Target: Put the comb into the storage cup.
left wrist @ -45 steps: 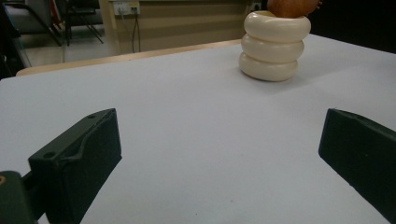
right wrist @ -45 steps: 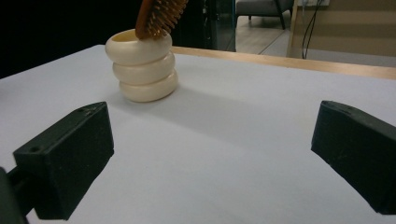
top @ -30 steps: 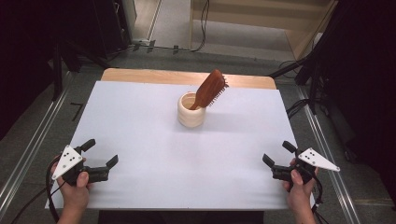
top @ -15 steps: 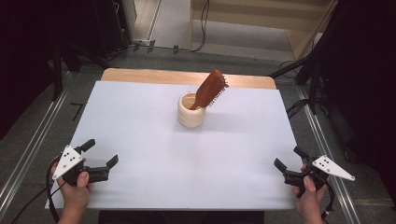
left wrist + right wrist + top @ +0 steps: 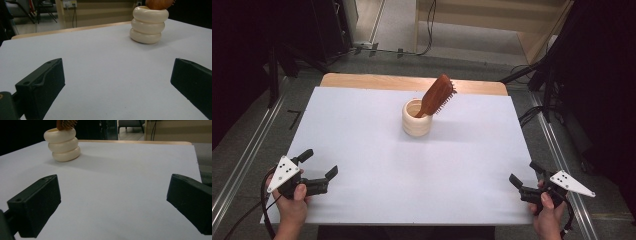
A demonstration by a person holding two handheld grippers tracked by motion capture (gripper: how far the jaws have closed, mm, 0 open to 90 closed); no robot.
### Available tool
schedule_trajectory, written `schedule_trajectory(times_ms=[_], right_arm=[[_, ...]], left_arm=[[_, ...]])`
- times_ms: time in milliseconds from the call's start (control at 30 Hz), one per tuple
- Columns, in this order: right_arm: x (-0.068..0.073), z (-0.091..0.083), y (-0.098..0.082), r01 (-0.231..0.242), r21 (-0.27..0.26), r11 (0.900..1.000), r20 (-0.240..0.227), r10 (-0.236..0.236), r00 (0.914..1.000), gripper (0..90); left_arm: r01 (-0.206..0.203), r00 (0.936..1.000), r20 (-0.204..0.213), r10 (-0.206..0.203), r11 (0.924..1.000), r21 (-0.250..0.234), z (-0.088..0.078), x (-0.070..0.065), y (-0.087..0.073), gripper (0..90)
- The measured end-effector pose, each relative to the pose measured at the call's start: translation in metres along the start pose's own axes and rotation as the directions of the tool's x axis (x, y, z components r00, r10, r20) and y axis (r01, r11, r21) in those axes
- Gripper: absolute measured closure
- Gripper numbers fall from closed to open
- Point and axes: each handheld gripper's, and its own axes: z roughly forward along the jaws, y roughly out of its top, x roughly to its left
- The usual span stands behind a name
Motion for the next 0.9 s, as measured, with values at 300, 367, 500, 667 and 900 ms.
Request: schedule_trajectory(times_ms=[300,367,500,667,900], right_arm=[[-0.0040,-0.0018,-0.0036,0.001,-0.001,1.000,0.002,-0.001,1.0000,0.0],[-0.0047,-0.0022,-0.0047,0.000,-0.005,1.000,0.006,0.000,1.0000,0.0],[-0.0028,-0.0005,-0.0060,0.017,-0.003,1.000,0.017,-0.017,0.9997,0.0],[0.0000,0.0015,-0.0068,0.037,0.004,0.999,0.029,-0.037,0.9989,0.0],[-0.0006,0.0015,-0.0073,0.027,0.002,1.000,0.033,-0.027,0.9991,0.0]], left_arm=[[0.005,1.0000,-0.006,-0.005,1.0000,0.002,-0.0002,0.0005,-0.0001,0.0],[0.008,1.0000,-0.005,-0.008,1.0000,-0.002,-0.0005,0.0003,-0.0002,0.0],[0.002,1.0000,-0.006,-0.002,1.0000,0.002,-0.0003,0.0000,-0.0002,0.0],[0.002,1.0000,-0.005,-0.002,1.0000,0.003,0.0002,0.0000,0.0000,0.0],[0.006,0.9999,-0.008,-0.006,1.0000,-0.002,-0.0008,0.0002,-0.0002,0.0]])
